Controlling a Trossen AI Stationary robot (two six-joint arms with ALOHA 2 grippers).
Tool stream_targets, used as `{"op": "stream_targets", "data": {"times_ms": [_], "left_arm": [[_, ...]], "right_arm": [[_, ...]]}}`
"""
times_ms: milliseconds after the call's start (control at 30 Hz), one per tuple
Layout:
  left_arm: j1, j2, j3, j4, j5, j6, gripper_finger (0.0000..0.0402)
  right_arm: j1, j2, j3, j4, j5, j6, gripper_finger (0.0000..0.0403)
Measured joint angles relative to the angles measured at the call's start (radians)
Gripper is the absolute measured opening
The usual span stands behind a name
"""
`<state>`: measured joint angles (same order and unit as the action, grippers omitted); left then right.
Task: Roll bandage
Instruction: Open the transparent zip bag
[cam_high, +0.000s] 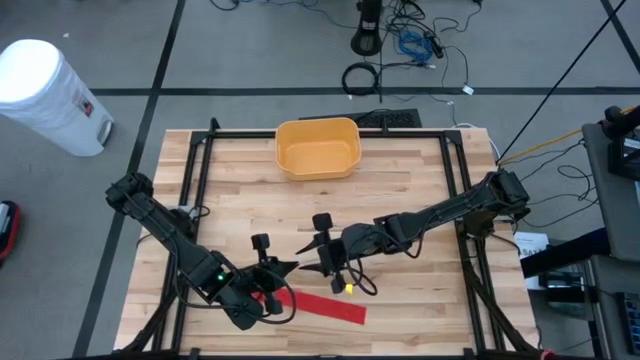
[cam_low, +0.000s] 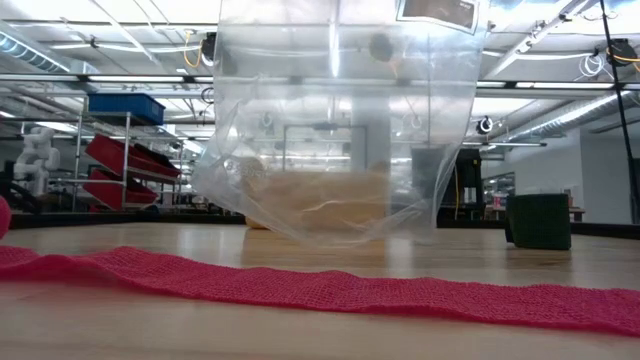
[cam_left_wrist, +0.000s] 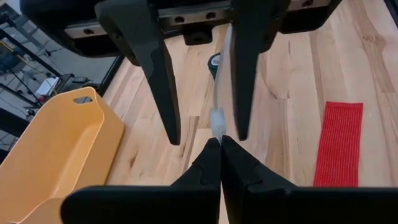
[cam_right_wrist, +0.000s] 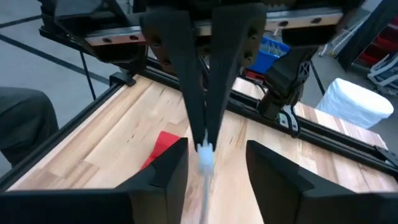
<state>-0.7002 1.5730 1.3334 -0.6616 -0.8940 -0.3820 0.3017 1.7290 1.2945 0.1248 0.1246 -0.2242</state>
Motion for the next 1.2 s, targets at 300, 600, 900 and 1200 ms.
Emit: {"op": "stream_targets", "data": {"times_ms": [300, 600, 900, 1200], "left_arm": [[0.0, 0.0, 0.0, -0.003, -0.001, 0.003, 0.0], [0.0, 0.0, 0.0, -0.007, 0.0, 0.002, 0.0], [-0.015, 0.0, 0.0, -0.002, 0.0, 0.004, 0.0], [-0.019, -0.001, 0.0, -0.008, -0.001, 0.004, 0.0]], "right_arm": [[-0.001, 0.0, 0.0, -0.002, -0.003, 0.013, 0.0052], [-0.001, 0.0, 0.0, -0.013, -0.002, 0.006, 0.0007], [0.006, -0.029, 0.0, -0.087, 0.0, 0.029, 0.0018], [0.02, -0.069, 0.0, -0.162, 0.008, 0.058, 0.0019]]}}
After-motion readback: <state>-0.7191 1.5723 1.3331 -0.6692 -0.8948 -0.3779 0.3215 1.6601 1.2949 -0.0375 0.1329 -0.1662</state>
